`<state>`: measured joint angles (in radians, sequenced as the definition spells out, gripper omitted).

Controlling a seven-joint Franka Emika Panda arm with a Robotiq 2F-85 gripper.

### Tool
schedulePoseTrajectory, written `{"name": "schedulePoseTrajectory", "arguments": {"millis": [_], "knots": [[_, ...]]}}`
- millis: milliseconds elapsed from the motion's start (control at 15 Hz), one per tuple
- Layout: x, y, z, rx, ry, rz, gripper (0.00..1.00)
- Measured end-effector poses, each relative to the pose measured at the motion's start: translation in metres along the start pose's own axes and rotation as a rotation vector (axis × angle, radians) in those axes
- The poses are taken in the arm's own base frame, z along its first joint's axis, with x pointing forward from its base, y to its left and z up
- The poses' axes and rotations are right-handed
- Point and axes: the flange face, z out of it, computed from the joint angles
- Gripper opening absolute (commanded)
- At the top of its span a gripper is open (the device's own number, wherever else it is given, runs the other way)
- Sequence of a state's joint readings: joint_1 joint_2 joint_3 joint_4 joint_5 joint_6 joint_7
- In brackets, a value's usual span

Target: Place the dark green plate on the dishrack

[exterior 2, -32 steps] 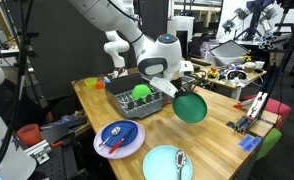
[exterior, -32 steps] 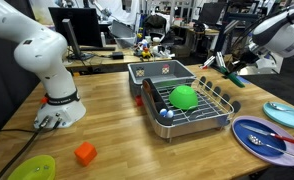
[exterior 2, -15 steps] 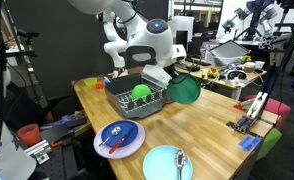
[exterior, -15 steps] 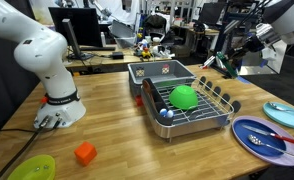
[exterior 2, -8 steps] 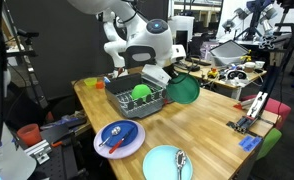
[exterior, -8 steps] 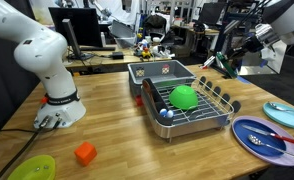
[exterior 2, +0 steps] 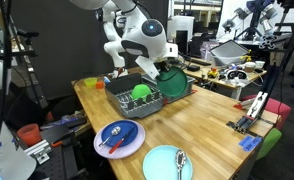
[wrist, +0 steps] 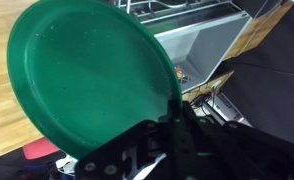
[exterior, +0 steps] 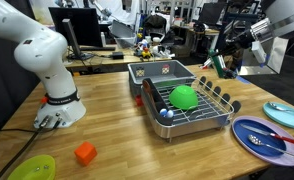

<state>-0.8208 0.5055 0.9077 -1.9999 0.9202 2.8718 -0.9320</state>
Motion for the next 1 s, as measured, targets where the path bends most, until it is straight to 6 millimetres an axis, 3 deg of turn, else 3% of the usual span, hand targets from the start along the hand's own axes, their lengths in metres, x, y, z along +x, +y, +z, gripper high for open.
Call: {"name": "schedulePoseTrajectory", "arguments": {"millis": [600, 733, 1000], "knots": [[-0.003, -0.044, -0.014, 0.123, 0.149, 0.232, 0.01], [-0.008, -0.052, -0.011, 0.157, 0.156, 0.245, 0.06], [-0.010, -0.051, -0.012, 0.170, 0.162, 0.249, 0.06]]}}
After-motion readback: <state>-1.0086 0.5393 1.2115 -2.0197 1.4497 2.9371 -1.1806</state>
